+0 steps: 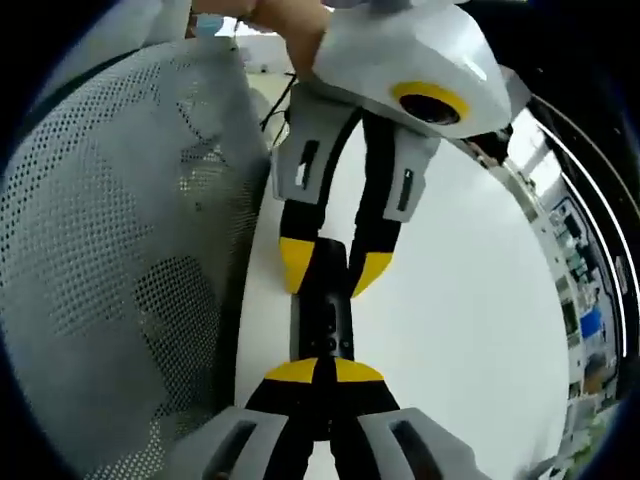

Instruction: Press the specified remote control buttons in sequence, fully releasing each button before pressing the next.

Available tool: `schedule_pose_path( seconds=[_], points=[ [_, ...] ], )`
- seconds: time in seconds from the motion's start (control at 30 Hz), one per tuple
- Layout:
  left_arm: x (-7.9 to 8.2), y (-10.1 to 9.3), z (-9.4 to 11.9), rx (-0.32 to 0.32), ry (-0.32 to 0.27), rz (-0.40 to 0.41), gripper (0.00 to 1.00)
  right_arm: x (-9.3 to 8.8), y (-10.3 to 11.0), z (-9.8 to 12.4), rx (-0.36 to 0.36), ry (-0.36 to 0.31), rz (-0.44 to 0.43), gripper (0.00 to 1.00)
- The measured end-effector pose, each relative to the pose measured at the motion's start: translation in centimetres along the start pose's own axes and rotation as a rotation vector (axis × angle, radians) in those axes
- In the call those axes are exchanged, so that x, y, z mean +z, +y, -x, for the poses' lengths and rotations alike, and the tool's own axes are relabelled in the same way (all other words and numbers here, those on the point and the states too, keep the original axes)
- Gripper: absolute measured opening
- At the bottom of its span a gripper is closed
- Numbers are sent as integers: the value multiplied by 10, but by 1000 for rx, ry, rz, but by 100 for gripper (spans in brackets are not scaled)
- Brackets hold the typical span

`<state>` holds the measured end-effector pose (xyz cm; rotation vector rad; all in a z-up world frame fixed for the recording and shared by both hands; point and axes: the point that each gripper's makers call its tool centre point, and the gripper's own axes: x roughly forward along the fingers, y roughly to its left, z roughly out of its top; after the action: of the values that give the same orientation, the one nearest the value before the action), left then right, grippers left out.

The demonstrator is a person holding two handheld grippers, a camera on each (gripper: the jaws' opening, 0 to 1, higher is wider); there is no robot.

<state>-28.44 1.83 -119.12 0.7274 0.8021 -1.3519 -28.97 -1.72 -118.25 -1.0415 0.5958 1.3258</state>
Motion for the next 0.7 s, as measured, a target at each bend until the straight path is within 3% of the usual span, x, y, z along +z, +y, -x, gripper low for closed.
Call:
schedule_pose_path(
  seconds=[0.1, 0.37, 0.47, 0.7],
  points=[
    [0, 0, 0, 0, 2, -1, 24, 0, -1, 0, 67, 2, -103, 0],
    [0, 0, 0, -1, 5, -3, 24, 0, -5, -2, 136, 50, -182, 0],
    [0, 0, 0, -1, 9, 3, 24, -1, -7, -1, 148, 38, -248, 0],
    [0, 0, -1, -2, 23, 2, 24, -2, -4, 2, 144, -52, -233, 0]
  ],
)
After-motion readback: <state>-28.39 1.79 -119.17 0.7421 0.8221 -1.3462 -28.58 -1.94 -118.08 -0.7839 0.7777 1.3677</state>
